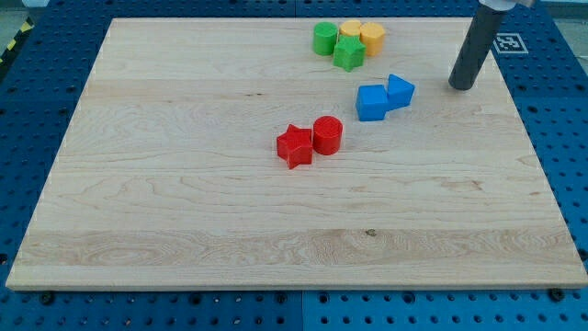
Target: Move the blue cube above the red circle
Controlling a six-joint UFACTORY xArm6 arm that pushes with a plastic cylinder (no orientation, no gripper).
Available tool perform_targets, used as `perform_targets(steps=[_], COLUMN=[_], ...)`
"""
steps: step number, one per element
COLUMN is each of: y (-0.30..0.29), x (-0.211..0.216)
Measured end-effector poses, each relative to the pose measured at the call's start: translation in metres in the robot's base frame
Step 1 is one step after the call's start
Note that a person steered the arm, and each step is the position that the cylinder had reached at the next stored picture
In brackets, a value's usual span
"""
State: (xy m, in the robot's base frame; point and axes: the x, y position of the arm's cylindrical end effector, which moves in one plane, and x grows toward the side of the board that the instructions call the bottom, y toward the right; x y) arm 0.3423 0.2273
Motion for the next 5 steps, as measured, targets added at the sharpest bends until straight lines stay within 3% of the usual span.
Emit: perform_targets(steps=[2, 5], y=[-0.078, -0.095], x=[0.008, 0.008])
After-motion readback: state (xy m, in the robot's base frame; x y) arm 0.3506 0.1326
